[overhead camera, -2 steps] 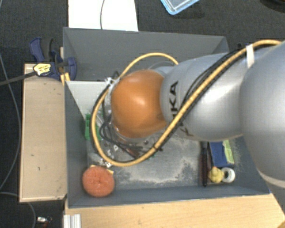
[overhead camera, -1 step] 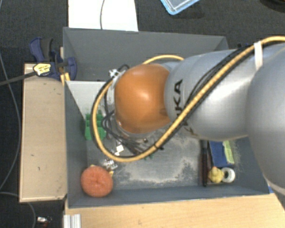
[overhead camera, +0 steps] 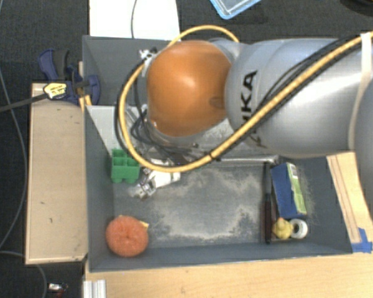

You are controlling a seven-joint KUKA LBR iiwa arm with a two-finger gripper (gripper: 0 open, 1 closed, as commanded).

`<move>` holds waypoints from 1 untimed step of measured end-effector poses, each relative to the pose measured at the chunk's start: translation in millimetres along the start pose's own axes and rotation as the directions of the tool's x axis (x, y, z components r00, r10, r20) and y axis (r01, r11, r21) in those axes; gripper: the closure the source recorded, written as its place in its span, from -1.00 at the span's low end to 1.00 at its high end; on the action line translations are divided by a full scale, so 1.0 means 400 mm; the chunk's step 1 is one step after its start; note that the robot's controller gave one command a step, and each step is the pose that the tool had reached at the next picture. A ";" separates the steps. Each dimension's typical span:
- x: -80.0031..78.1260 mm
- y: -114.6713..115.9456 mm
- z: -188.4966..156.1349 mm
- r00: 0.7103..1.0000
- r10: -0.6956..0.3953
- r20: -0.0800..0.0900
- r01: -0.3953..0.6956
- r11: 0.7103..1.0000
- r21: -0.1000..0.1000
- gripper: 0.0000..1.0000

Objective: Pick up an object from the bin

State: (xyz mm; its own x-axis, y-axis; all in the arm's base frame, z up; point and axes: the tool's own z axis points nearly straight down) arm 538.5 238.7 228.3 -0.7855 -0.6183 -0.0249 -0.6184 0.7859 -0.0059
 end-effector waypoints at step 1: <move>-0.075 -0.046 -0.024 1.000 -0.014 -0.003 0.014 1.000 -0.001 -1.00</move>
Offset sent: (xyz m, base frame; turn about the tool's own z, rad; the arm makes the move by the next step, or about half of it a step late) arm -0.0354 0.0126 -0.0178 0.1413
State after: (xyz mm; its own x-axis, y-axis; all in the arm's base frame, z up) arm 573.2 242.8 238.9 -0.7768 -0.6293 -0.0220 -0.6294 0.7771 -0.0052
